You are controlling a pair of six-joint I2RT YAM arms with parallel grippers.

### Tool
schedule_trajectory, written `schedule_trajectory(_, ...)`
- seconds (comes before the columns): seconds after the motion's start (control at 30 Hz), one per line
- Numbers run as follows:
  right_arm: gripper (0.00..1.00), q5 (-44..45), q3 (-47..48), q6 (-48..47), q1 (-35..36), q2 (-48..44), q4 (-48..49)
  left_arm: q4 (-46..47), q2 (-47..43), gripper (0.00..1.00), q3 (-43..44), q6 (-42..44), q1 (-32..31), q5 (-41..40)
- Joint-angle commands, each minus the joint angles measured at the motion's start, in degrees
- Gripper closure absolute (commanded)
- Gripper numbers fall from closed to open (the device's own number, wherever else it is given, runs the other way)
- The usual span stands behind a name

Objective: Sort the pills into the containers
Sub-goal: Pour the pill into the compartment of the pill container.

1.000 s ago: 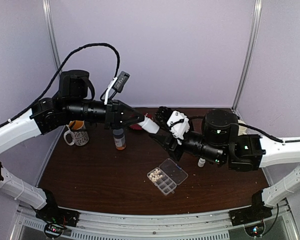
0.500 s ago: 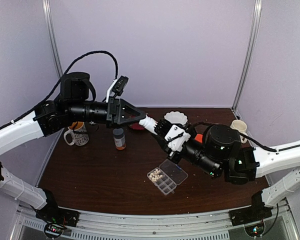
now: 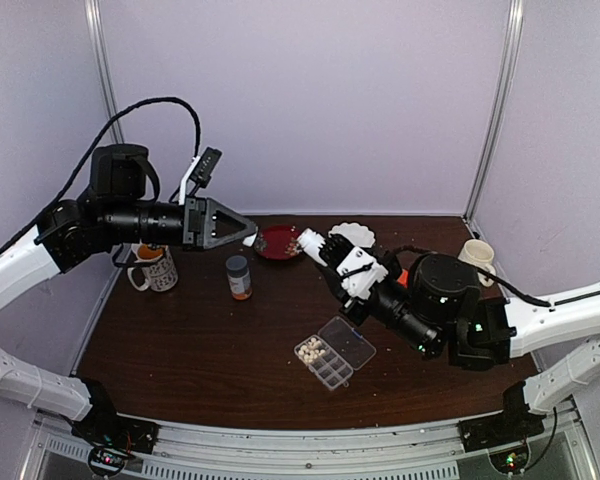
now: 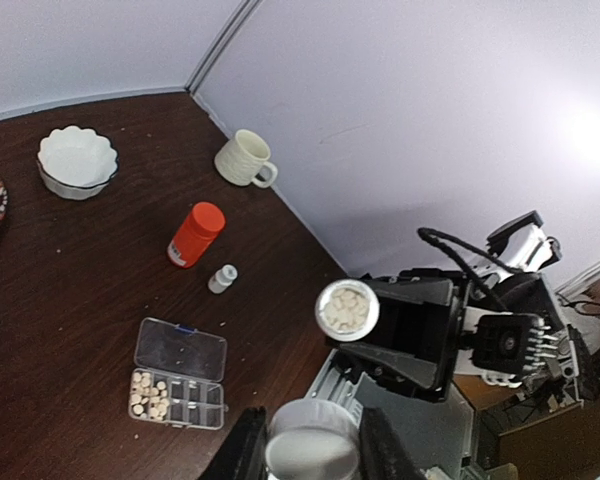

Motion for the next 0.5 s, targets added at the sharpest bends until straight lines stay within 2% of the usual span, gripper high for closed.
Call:
schedule_trajectory(0.0, 1.0, -0.8, -1.8, 5.9, -0.2, -3.0, -2.6, -6.4, 0.2, 1.0, 0.5, 7.8, 0.3, -7.0)
schedule_trajectory(0.27, 1.0, -8.0, -8.2, 20.3, -0.8, -8.0, -15.5, -8.7, -0.8, 1.0, -3.5, 10.5, 0.3, -17.0)
schedule_trajectory(0.47, 1.0, -14.3, -16.9, 28.7, -1.2, -10.8, -17.3, -8.7, -1.0, 1.0, -6.5, 10.4, 0.3, -21.5)
